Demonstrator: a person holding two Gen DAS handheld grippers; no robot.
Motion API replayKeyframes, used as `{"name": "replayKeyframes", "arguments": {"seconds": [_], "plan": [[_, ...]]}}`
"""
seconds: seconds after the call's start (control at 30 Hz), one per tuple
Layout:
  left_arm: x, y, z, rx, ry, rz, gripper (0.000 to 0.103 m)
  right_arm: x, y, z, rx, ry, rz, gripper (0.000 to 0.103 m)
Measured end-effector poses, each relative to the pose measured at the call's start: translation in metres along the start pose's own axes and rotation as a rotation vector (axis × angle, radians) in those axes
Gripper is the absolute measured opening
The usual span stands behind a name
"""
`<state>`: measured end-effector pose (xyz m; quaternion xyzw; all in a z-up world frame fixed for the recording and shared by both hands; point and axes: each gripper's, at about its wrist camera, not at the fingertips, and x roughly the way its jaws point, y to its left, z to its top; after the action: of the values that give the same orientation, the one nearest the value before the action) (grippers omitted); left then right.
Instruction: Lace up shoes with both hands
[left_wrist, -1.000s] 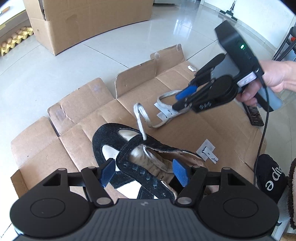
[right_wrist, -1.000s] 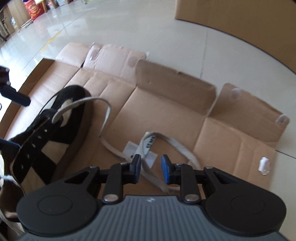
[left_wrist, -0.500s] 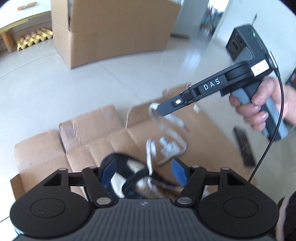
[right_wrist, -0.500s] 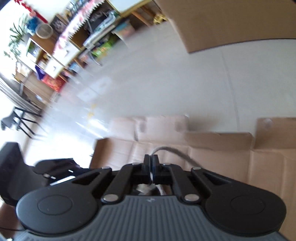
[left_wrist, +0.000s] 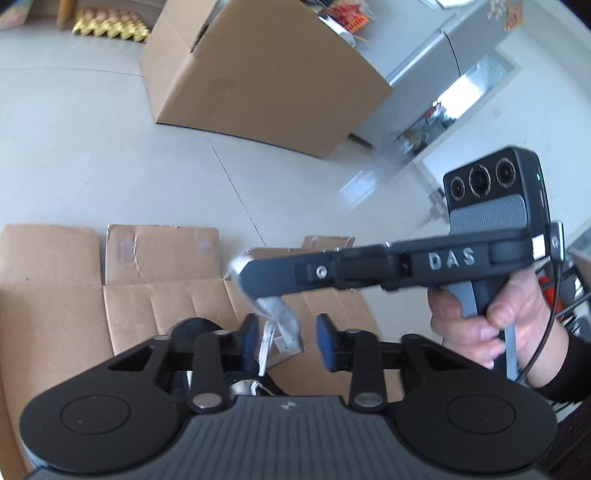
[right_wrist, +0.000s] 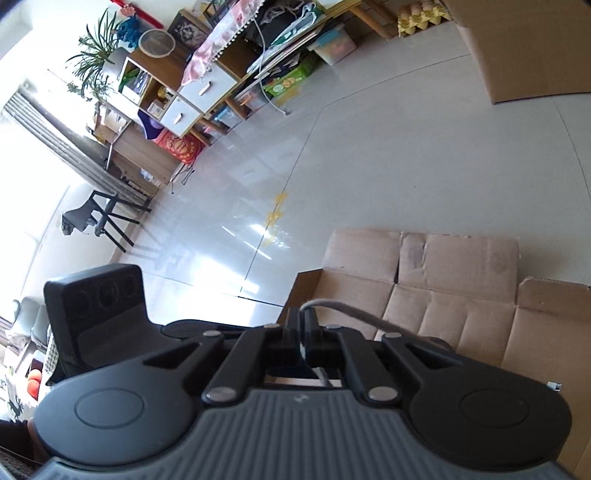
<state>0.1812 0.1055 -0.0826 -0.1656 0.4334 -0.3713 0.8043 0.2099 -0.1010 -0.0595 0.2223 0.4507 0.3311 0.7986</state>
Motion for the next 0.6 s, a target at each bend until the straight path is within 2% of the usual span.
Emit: {"name": "replayKeyframes", "arguments": {"seconds": [0.1,0.2,0.23,0.33,0.43,0.53,0.6], "plan": [[-0.012,-0.004,0.002,0.053,-0.077,0.061,0.001,-0.008,0.006,0.004,-0.026,-0.048,-0.004,0.012],[-0.035,-0.014,0.011,0.136,-0.172,0.134,0.001,-0.028,-0.001,0.010,-0.004,-0.127,-0.042,0.038],[-0.044,-0.017,0.015,0.161,-0.207,0.158,0.001,-0.032,-0.005,0.009,0.007,-0.130,-0.073,0.034],[-0.066,-0.019,0.023,0.193,-0.297,0.239,0.001,-0.044,-0.018,0.005,0.038,-0.138,-0.166,0.035],[-0.095,-0.019,0.028,0.196,-0.423,0.338,0.001,-0.034,-0.047,-0.014,0.123,-0.048,-0.279,0.035],[-0.118,-0.022,0.029,0.206,-0.515,0.420,0.001,-0.015,-0.058,-0.030,0.159,0.017,-0.273,0.035],[-0.129,-0.024,0.030,0.204,-0.545,0.453,0.001,-0.002,-0.066,-0.041,0.183,0.060,-0.269,0.035]]}}
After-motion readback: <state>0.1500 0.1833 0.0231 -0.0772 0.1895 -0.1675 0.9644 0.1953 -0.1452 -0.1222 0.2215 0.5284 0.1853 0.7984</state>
